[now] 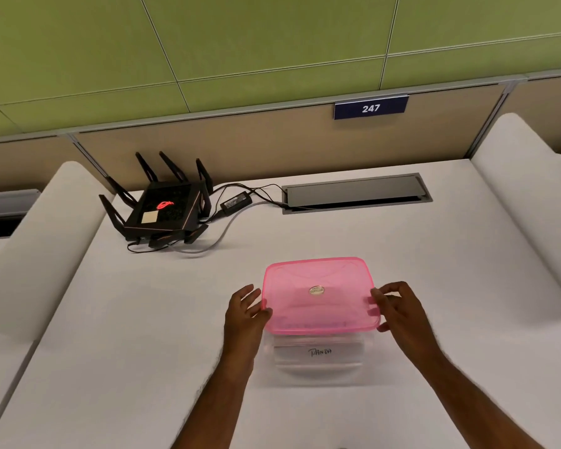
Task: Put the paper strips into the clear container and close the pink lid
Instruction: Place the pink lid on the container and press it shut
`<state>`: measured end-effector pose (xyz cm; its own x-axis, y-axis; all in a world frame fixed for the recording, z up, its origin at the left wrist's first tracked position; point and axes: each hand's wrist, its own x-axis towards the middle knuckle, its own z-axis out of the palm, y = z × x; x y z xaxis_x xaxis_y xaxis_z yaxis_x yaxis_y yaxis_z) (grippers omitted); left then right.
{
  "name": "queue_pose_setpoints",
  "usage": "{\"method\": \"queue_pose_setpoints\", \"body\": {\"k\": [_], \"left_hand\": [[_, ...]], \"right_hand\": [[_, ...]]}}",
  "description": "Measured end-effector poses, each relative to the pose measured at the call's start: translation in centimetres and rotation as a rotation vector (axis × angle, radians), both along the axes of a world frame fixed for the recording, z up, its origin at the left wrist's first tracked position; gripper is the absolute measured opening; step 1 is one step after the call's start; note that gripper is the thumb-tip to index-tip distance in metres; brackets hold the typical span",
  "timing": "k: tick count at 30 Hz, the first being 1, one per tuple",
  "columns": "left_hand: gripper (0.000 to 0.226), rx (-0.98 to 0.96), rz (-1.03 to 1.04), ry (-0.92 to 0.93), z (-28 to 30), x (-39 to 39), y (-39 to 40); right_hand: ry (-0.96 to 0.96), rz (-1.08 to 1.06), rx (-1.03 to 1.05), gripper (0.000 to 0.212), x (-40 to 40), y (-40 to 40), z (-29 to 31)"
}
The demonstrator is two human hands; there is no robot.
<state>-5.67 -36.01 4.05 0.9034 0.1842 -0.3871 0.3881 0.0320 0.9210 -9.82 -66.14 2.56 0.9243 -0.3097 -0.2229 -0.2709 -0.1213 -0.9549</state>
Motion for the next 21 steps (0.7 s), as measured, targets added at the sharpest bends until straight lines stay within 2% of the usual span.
{"method": "queue_pose_setpoints", "body": {"k": [3, 8, 13, 21], "left_hand": [[0.057, 0.073, -0.022, 0.003, -0.5, -1.1, 0.0], [0.051, 0.134, -0.016, 0.023, -1.1, -2.0, 0.3], [0.039, 0.198, 0.020, 0.031, -1.8, -2.4, 0.7], [0.036, 0.243, -0.003, 0.054, -2.9, -2.1, 0.6]], "right_hand": [[0.036, 0.030, -0.047, 0.020, -0.8, -0.4, -0.9], [0.057, 0.145, -0.157, 0.042, -1.7, -0.4, -1.9], [0.048, 0.256, -0.332, 0.051, -2.3, -0.2, -2.5], [0.066, 0.243, -0.331, 0.052, -2.1, 0.0, -2.7]]}}
